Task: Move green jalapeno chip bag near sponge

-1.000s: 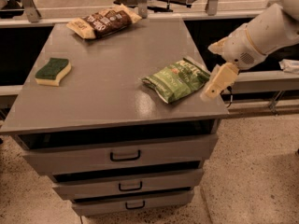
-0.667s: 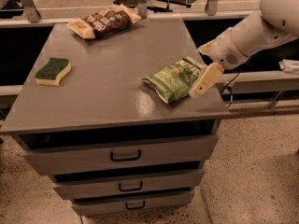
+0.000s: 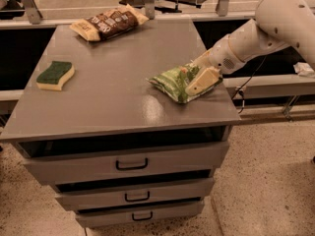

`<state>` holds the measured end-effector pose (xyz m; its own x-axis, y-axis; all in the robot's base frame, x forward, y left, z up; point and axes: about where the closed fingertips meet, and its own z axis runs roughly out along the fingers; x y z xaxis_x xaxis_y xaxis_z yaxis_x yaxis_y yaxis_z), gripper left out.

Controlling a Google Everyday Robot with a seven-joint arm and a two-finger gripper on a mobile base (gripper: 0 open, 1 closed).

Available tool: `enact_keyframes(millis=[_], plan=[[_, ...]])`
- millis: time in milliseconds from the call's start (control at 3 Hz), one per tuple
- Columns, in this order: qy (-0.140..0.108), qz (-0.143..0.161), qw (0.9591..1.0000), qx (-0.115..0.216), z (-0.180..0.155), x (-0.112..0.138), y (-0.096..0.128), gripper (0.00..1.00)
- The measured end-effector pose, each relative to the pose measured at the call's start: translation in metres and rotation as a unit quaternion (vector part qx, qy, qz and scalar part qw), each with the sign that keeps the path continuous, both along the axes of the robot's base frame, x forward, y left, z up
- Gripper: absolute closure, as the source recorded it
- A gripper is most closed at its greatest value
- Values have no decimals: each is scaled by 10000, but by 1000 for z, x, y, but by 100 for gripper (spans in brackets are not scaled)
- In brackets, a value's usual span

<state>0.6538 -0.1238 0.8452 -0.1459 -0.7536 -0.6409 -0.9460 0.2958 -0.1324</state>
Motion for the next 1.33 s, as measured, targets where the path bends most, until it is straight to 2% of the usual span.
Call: enact_keyframes(millis=[333, 667, 1000, 1333], plan=[[-64, 67, 9999, 130, 13, -5, 14, 59], [-299, 18, 9991, 311, 47, -6, 25, 83], [-683, -432, 9947, 633, 114, -2, 18, 100], [-683, -431, 9947, 633, 114, -2, 18, 100]])
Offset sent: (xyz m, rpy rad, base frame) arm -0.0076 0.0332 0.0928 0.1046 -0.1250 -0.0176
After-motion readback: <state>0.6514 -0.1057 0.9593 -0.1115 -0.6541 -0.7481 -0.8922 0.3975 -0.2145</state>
